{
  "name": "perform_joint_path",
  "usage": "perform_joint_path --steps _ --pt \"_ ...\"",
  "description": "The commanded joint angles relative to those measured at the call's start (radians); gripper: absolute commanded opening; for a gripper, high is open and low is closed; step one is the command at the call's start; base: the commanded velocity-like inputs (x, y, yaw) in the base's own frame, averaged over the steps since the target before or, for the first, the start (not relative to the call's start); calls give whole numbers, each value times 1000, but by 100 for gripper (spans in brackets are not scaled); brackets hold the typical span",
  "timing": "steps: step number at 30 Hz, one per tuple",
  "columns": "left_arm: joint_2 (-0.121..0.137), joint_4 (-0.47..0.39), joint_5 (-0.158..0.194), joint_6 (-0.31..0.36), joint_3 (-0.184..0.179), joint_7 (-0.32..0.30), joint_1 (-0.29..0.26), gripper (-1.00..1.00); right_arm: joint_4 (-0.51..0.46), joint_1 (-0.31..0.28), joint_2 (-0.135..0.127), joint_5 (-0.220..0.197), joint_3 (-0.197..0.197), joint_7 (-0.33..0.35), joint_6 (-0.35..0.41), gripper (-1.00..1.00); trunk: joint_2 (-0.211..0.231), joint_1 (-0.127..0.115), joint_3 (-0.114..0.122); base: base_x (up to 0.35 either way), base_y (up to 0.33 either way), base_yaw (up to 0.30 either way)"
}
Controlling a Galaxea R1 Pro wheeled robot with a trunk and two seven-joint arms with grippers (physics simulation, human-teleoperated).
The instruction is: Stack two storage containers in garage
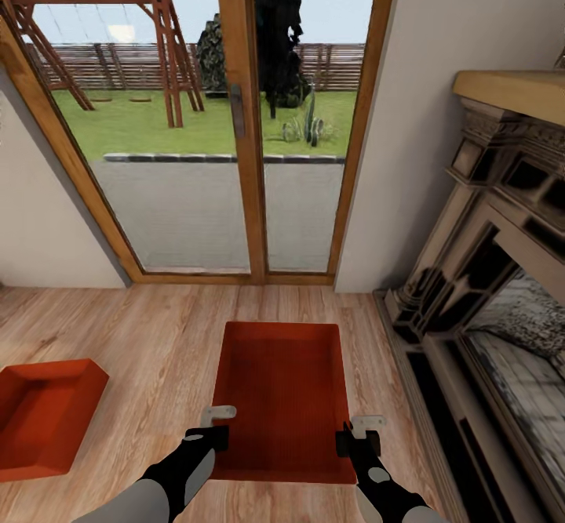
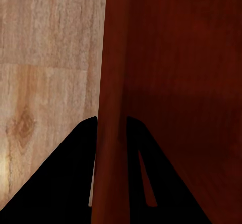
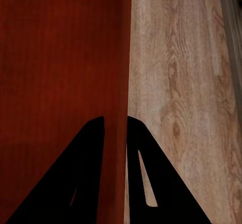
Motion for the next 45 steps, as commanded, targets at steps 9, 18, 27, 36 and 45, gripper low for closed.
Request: perform_joint_path --steps 9,18,27,36,45 --pt "7 0 1 7 0 19 0 -100 -3 -1 0 13 -32 -3 -4 -100 -1 0 14 0 0 0" --pt "7 0 1 7 0 19 0 -100 -3 -1 0 13 -32 -3 -4 -100 -1 0 28 0 0 0" --pt "7 0 1 7 0 19 0 -100 -3 -1 0 13 -32 -3 -4 -100 -1 0 42 0 0 0" --pt "7 0 1 7 0 19 0 -100 -3 -1 0 13 -32 -3 -4 -100 -1 0 57 0 0 0" --pt "7 0 1 7 0 19 0 -100 -3 -1 0 13 -32 -3 -4 -100 -1 0 71 0 0 0"
